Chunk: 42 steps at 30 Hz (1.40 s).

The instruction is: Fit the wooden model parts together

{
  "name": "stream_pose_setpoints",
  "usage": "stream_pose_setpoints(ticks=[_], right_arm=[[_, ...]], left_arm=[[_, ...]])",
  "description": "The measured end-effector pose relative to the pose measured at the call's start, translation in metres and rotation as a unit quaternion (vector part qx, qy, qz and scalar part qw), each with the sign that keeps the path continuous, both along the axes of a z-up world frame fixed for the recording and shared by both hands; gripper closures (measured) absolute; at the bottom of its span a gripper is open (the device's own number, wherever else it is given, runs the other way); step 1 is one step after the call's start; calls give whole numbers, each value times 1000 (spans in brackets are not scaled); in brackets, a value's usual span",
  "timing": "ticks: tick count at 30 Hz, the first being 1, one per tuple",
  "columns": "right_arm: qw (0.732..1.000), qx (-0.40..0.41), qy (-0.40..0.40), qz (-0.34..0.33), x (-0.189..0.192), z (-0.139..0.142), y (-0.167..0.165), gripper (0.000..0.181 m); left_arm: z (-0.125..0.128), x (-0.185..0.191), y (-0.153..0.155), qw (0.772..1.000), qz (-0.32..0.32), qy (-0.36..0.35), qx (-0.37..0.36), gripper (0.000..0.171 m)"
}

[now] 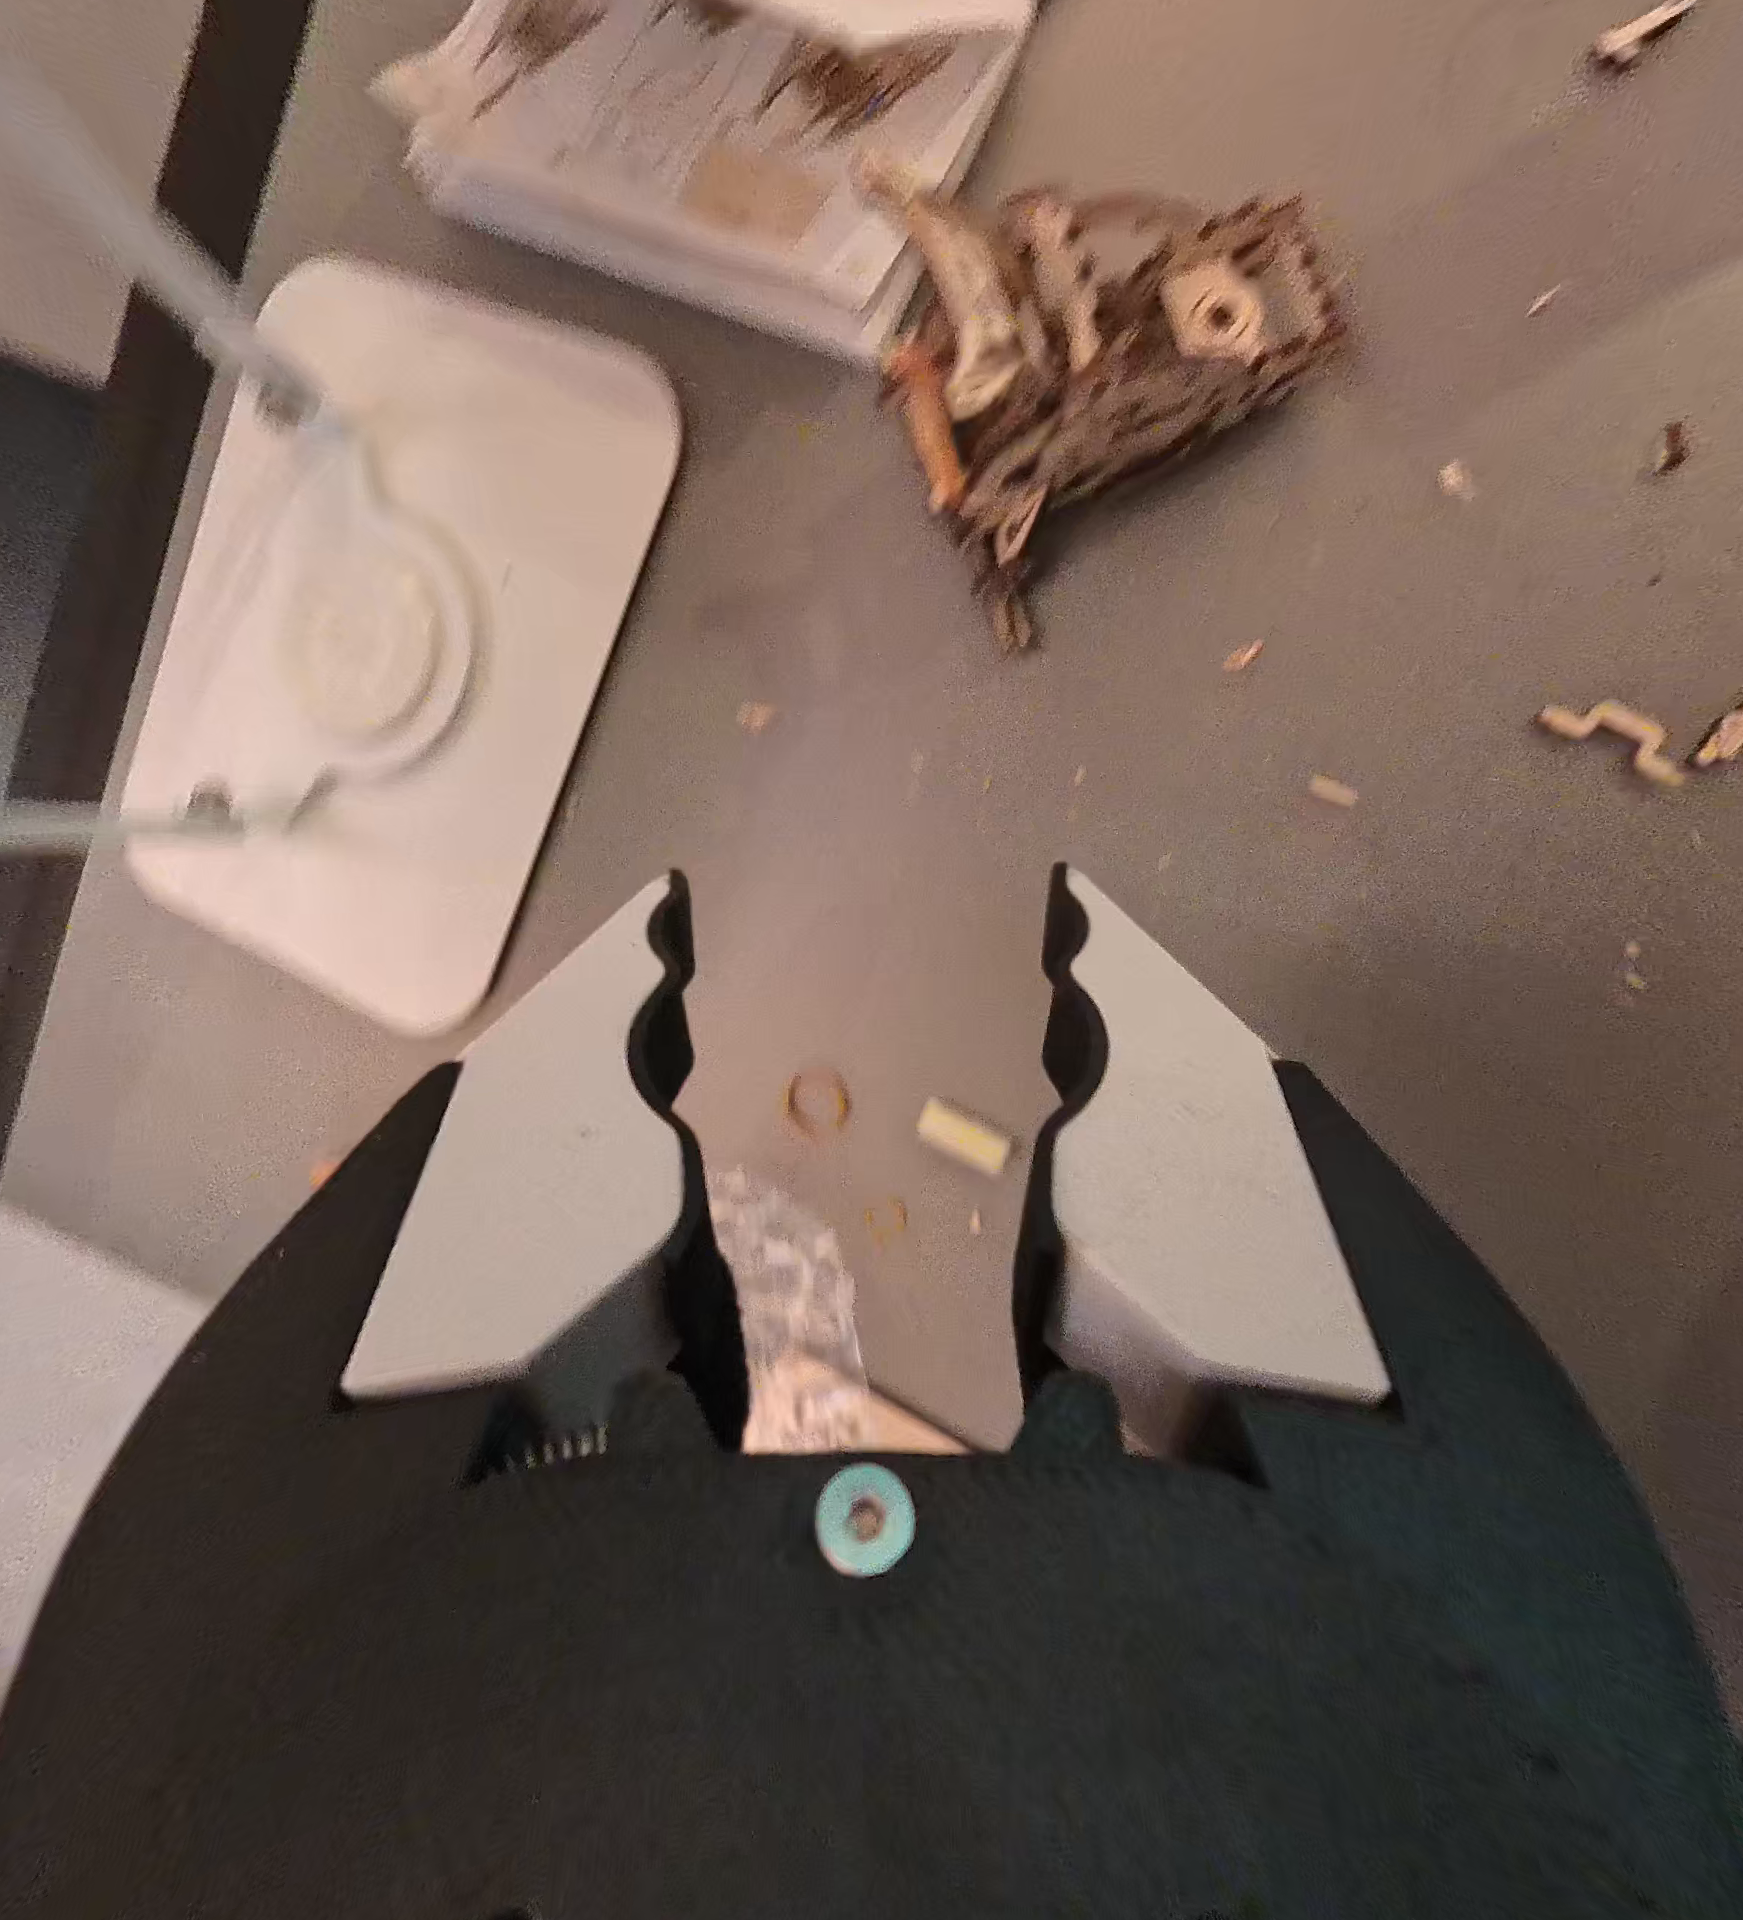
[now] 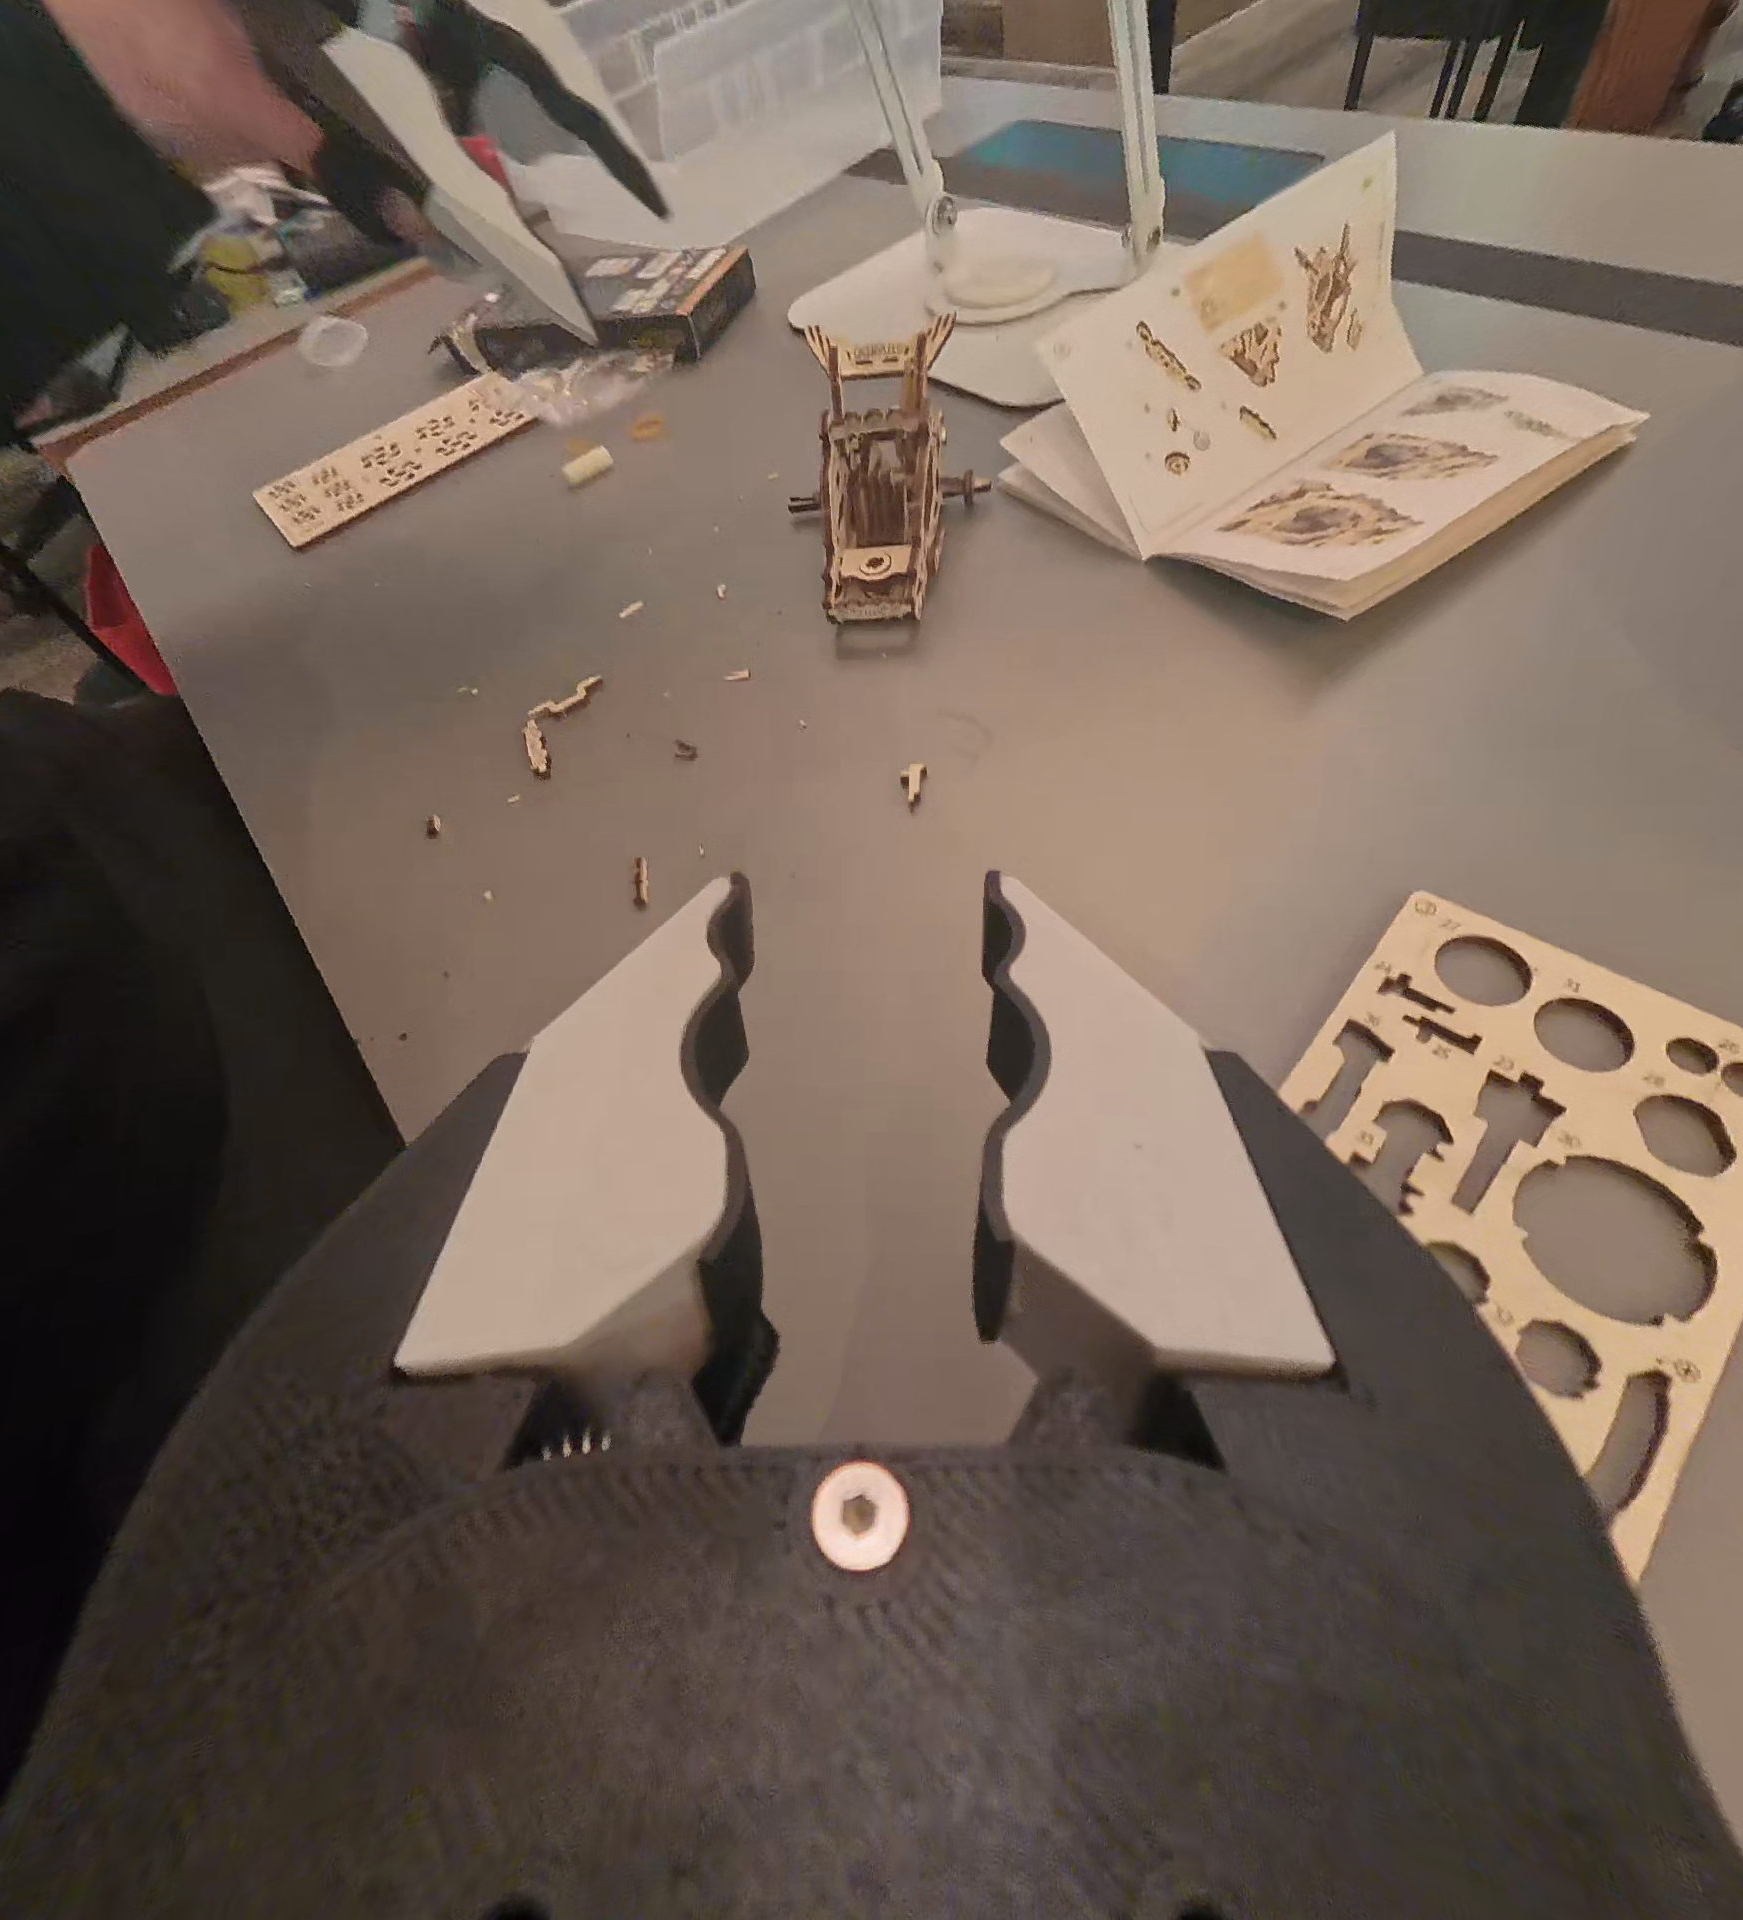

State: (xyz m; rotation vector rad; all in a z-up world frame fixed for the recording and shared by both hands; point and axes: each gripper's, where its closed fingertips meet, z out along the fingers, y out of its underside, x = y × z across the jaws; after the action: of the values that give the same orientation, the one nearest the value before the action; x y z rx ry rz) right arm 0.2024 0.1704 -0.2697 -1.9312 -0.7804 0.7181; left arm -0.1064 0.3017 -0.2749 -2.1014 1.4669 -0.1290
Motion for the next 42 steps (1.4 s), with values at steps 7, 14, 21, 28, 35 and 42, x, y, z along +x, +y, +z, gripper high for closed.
stream_pose_setpoints(ticks=[7,14,21,28,35,42], right_arm=[[995,-5,-46,-86,48,-8,3,132],[958,-89,-98,-255,146,-46,14,111],[950,-143,-157,-230,140,-80,11,118],[962,-115,-145,-203,120,-80,3,138],[971,-101,-124,-180,94,-80,1,152],[973,-106,-114,-172,84,-79,3,154]], left_arm=[[9,-77,-44,988,142,-61,-19,118],[8,-14,-71,983,92,-155,-29,134],[13,109,-85,976,-14,-202,-77,127],[-10,208,-103,961,-68,-221,-154,120],[-59,308,-102,918,-39,-214,-330,120],[-55,340,-103,892,22,-269,-364,114]])
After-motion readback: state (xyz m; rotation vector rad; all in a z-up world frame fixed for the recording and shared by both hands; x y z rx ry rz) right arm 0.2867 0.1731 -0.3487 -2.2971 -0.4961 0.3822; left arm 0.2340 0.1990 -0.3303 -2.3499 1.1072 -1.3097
